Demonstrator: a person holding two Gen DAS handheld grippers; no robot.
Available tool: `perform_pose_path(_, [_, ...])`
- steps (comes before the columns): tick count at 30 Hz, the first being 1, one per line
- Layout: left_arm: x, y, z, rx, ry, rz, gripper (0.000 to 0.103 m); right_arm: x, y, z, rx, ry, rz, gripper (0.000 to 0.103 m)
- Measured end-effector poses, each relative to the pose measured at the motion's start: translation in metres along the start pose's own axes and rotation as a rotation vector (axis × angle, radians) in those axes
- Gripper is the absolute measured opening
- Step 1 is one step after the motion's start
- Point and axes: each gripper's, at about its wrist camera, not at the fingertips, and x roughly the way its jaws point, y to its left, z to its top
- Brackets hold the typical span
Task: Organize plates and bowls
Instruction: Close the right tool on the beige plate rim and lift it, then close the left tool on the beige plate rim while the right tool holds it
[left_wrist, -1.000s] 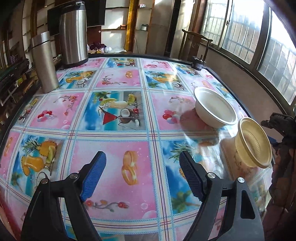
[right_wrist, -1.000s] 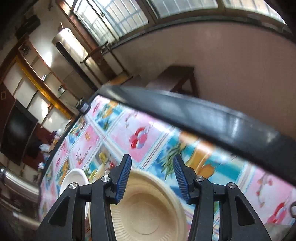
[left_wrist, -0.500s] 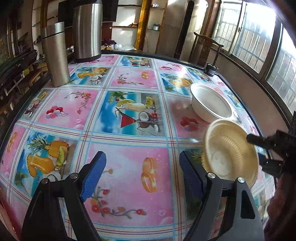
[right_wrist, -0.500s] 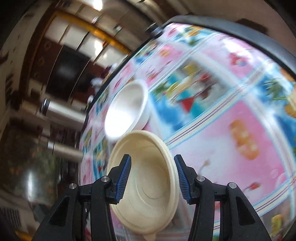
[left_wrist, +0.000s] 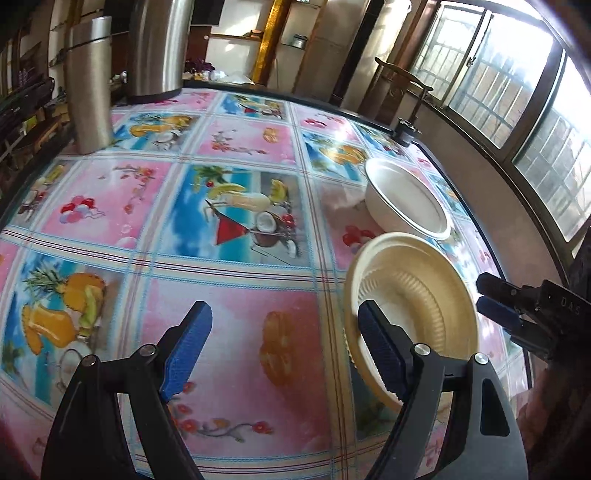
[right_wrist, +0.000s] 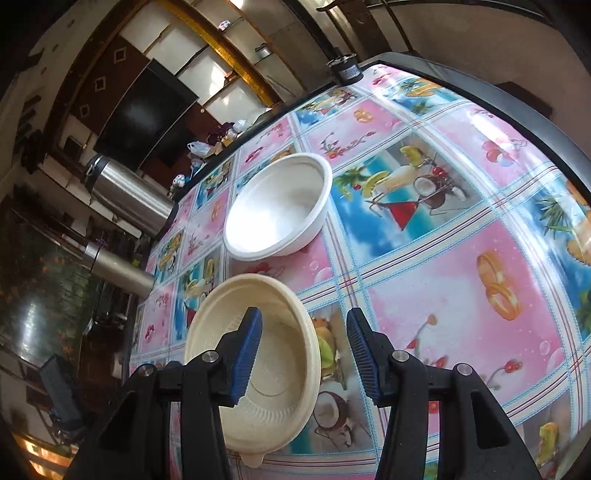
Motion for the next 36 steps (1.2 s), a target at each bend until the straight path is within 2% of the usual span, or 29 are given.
perform_pose_path(4, [0.001, 0.001, 0.000, -0.008, 0.007, 0.003, 0.082, 0.006, 0.005, -0.003, -0.026, 0.009, -0.022, 0.049])
perform_pose_path(7, [-0.006, 0.006, 0.001, -0.035, -0.015, -0.008, 0.082, 0.007, 0.004, -0.004, -0.027, 0.008, -0.025, 0.049])
perform_pose_path(16, [0.005, 0.004, -0.002, -0.066, 0.068, -0.133, 0.082, 0.007, 0.010, -0.007, -0.055, 0.004, -0.032, 0.045])
perform_pose_path(26, [0.005, -0.019, -0.009, 0.038, 0.059, -0.086, 0.082, 0.011, 0.021, -0.014, -0.106, 0.011, -0.059, 0.040])
perform_pose_path(36, [-0.005, -0.021, -0.010, 0.059, -0.025, -0.049, 0.082, 0.013, 0.024, -0.017, -0.124, 0.009, -0.076, 0.038])
